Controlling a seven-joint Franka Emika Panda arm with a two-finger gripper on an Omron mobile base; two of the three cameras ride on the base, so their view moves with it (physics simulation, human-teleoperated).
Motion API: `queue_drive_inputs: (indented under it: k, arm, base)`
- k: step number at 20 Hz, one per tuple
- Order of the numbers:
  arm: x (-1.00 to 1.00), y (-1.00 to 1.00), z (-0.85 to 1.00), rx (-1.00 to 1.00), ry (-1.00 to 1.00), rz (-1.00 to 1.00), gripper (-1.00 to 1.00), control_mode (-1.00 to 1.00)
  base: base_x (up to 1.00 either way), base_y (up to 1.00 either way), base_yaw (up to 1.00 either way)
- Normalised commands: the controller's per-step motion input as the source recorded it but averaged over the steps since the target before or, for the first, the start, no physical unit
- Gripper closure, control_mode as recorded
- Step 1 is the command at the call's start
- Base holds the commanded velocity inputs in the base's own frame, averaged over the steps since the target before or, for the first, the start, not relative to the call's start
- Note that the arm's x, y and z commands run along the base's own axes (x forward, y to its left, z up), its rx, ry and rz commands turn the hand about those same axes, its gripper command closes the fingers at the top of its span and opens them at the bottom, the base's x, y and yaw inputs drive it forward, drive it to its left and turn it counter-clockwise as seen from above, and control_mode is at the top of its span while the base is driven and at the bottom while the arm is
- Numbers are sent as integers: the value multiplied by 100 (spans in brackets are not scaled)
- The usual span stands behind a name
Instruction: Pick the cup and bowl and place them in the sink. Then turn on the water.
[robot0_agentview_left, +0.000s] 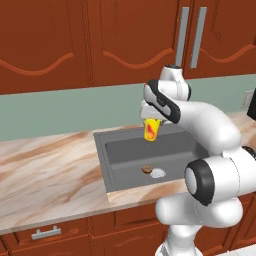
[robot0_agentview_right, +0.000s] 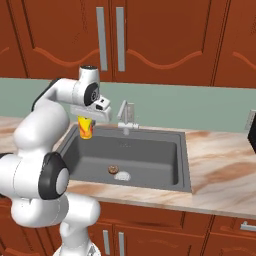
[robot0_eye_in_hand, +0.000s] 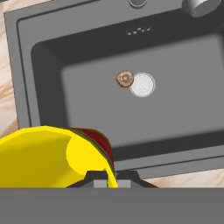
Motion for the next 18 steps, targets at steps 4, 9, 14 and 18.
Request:
queue_drive_inputs:
  k: [4, 9, 14, 18]
  arm:
    - [13, 13, -74, -3, 0, 0, 100, -100]
    - [21, 12, -61, -1, 1, 0, 100, -100]
    - [25, 12, -75, 0, 0, 0, 100, -100]
    - [25, 16, -77, -2, 0, 0, 100, -100]
  base:
    - [0, 0, 0]
    - [0, 0, 0]
    - [0, 0, 0]
    - [0, 0, 0]
